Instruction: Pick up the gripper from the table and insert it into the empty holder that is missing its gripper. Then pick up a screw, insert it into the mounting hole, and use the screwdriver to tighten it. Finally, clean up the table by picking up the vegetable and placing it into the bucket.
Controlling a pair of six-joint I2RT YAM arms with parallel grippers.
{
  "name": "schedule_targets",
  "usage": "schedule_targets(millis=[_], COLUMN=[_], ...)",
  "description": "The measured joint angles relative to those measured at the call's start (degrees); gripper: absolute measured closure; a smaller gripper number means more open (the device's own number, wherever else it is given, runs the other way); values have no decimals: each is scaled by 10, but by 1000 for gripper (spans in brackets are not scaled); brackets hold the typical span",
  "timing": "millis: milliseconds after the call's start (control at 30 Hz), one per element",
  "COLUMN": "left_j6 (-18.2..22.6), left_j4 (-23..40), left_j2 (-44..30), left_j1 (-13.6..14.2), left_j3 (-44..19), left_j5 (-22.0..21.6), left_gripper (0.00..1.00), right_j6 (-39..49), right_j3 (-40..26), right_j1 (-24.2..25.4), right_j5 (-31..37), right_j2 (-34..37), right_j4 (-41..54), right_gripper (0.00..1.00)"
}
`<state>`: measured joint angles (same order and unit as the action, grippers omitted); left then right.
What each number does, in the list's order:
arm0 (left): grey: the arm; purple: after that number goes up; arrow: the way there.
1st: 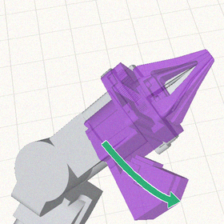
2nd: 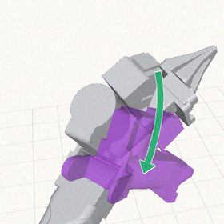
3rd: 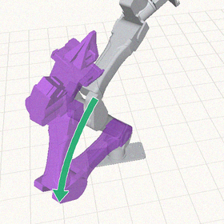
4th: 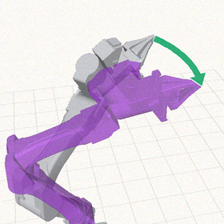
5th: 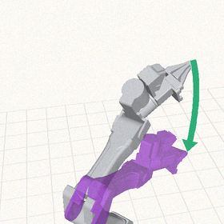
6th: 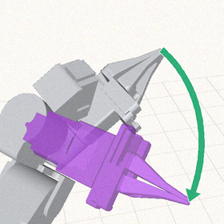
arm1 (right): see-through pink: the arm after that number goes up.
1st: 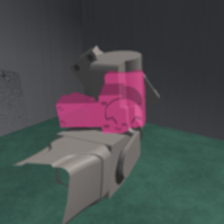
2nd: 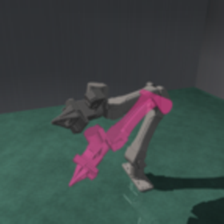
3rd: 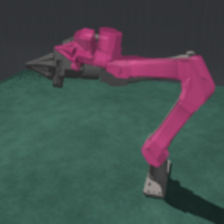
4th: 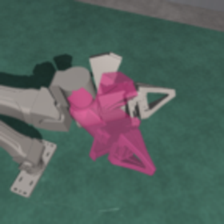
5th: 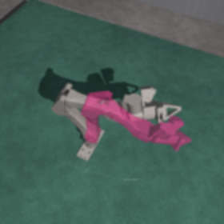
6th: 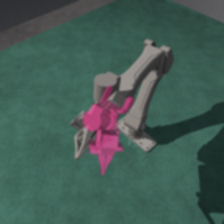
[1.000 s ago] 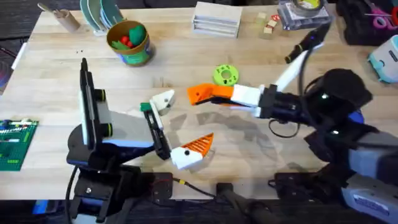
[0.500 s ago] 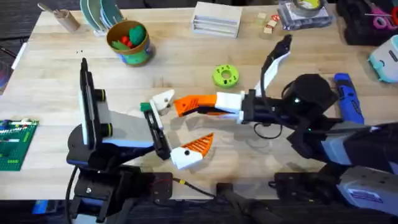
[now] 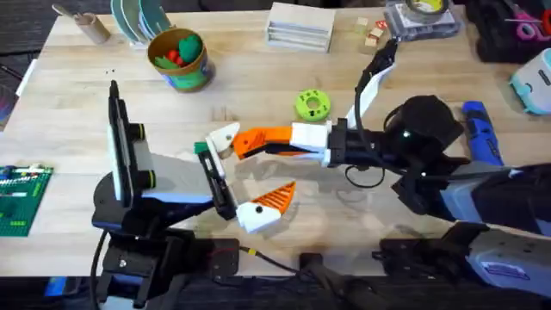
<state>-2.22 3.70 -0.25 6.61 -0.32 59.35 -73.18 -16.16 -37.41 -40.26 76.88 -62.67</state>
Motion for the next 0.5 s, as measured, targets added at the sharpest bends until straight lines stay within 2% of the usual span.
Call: schedule_targets(millis=[233, 433, 500], left_j6=[0, -4, -7], left_j4=[0, 5, 6], left_j2=[0, 0, 0], left_j1=[0, 0, -1], left_j3=[0, 0, 0], left_j5=[3, 2, -9], left_gripper=[8, 8, 8], right_j6=[1, 1, 1], right_j3=[-1, -10, -30], right_j1=[-3, -15, -34], right_j5=[26, 47, 55], right_j2=[2, 32, 55], right_j4=[0, -10, -11], right_gripper=[991, 991, 991])
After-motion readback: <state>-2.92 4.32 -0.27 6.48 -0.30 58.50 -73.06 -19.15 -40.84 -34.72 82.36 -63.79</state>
